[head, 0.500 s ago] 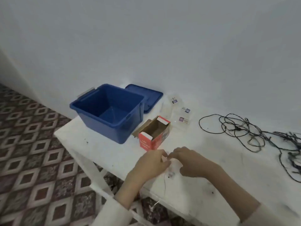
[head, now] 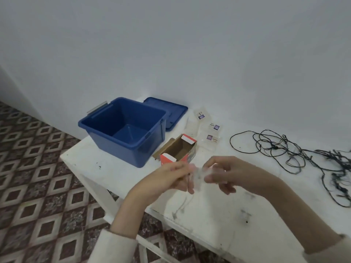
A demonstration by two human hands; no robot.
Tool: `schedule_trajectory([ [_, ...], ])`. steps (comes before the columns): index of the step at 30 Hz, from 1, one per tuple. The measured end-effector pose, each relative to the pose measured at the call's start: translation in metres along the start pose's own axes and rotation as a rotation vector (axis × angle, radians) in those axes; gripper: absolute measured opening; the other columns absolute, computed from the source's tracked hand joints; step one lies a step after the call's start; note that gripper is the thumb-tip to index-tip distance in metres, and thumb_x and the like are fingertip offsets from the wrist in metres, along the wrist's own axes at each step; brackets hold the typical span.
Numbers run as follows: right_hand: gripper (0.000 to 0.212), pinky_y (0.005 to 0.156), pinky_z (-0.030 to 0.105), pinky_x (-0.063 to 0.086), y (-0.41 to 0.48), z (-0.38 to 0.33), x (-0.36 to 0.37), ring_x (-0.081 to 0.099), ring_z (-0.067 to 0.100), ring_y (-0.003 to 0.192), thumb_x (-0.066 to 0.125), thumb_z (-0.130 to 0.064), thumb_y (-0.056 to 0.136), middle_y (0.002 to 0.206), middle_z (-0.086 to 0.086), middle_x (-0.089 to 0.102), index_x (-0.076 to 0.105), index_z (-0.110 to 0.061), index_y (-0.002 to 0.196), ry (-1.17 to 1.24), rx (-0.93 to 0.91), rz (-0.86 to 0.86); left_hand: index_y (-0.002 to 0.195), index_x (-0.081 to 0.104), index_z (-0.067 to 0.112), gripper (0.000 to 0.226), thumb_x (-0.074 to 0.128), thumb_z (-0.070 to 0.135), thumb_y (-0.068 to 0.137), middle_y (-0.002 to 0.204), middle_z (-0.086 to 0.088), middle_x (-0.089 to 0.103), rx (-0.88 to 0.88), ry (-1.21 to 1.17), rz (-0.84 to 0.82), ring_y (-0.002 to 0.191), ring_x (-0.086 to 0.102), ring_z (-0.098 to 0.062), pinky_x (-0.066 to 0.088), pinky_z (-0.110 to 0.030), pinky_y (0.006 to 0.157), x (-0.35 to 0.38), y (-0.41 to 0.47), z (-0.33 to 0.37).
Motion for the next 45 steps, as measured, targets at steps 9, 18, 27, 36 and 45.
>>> schedule_trajectory([
  [9,0.031,0.042,0.02,0.042,-0.02,-0.077,-0.012,0.046,0.012,0.047,0.075,-0.004,0.058,0.078,0.017,0.058,0.071,0.004,0.087,1.321,-0.343,0.147,0.124,0.056,0.033,0.031,0.045,0.025,0.096,0.07,0.002,0.068,0.481,0.081,0.37,0.063,0.062,-0.007,0.05,-0.012,0.065,0.014,-0.001,0.083],
  [18,0.023,0.073,0.014,0.046,-0.057,-0.144,-0.048,0.054,0.004,0.075,0.057,-0.004,0.089,0.086,-0.01,0.058,0.059,-0.018,0.107,-0.356,-0.892,1.107,0.137,0.043,0.026,0.04,0.04,0.034,0.098,0.097,0.001,0.065,0.789,1.069,0.706,0.08,0.063,-0.021,0.052,-0.04,0.072,0.028,-0.006,0.165],
  [27,0.02,0.056,0.024,0.04,-0.063,-0.144,-0.077,0.047,0.02,0.062,0.063,-0.008,0.07,0.077,0.011,0.06,0.063,-0.018,0.088,-0.026,-0.468,0.154,0.079,0.072,0.03,0.009,0.068,0.038,0.077,0.058,0.009,0.061,0.765,0.767,0.289,0.047,0.043,-0.003,0.032,-0.008,0.048,0.018,-0.031,0.23],
  [36,0.03,0.06,0.022,0.05,-0.065,-0.151,-0.083,0.056,0.017,0.06,0.071,-0.011,0.065,0.078,0.008,0.061,0.06,-0.007,0.092,0.809,-0.76,0.208,0.088,0.075,0.023,0.022,0.054,0.024,0.08,0.059,0.0,0.054,0.632,-0.148,0.031,0.041,0.037,-0.007,0.03,-0.014,0.036,0.028,-0.006,0.204],
  [45,0.022,0.063,0.022,0.052,-0.062,-0.151,-0.108,0.062,0.018,0.061,0.063,0.002,0.08,0.081,0.008,0.069,0.054,-0.013,0.094,0.766,-0.841,0.711,0.11,0.067,0.022,0.024,0.051,0.015,0.093,0.082,-0.003,0.074,0.508,0.224,0.251,0.043,0.054,-0.009,0.043,-0.018,0.039,0.035,0.003,0.188],
])
Point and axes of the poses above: each hand's wrist, its own y-axis towards the middle knuckle, its own x-axis out of the palm, z = x × y, the point moved 3 cm from there along y, towards the middle knuckle
